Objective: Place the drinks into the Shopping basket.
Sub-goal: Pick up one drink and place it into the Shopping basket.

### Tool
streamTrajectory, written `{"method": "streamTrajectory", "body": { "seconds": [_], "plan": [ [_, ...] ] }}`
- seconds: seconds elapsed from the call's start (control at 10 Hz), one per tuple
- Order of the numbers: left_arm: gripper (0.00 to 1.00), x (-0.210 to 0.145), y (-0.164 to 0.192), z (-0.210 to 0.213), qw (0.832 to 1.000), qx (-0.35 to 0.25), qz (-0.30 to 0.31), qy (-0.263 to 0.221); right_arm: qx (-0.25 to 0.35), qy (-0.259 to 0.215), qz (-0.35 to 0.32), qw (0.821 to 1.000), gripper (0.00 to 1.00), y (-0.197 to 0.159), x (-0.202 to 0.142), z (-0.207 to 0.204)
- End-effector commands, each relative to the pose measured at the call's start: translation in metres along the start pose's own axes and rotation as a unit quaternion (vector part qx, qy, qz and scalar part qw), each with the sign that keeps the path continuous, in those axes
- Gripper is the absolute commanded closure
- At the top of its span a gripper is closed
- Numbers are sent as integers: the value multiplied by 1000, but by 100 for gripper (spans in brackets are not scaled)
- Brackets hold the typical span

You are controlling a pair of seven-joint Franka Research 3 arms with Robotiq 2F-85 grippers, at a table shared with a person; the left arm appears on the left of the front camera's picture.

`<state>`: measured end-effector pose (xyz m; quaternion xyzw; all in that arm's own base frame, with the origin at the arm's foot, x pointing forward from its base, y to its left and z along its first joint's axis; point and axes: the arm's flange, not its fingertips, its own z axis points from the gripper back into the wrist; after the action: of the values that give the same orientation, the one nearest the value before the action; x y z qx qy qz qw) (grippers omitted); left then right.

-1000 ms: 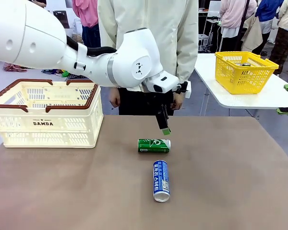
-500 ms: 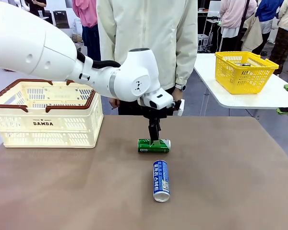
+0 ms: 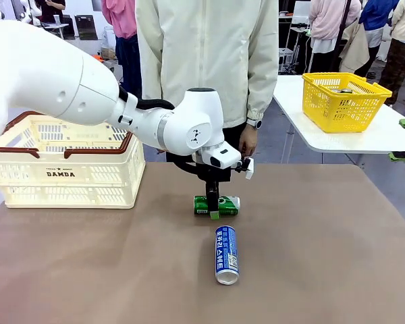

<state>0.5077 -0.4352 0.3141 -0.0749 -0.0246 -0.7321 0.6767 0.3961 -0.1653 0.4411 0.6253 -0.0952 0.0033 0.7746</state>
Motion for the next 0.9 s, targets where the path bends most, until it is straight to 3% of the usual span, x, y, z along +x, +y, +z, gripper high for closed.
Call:
{"method": "streamTrajectory", "body": {
  "seconds": [0.0, 0.3, 0.4, 0.5, 0.8],
  "plan": [
    [0, 2, 8, -8, 1000, -14, 5, 11, 2, 1, 2, 1000, 0, 3, 0, -1],
    [0, 3, 9, -13, 1000, 0, 12, 9, 2, 1, 2, 1000, 0, 3, 0, -1],
    [59, 4, 8, -12, 1000, 0, 13, 10, 2, 1, 2, 1000, 0, 3, 0, -1],
    [100, 4, 7, -12, 1000, 1, 16, 15, 2, 1, 2, 1000, 0, 3, 0, -1],
    [100, 3, 11, -15, 999, -4, 30, 31, 2, 1, 2, 1000, 0, 3, 0, -1]
  ]
}}
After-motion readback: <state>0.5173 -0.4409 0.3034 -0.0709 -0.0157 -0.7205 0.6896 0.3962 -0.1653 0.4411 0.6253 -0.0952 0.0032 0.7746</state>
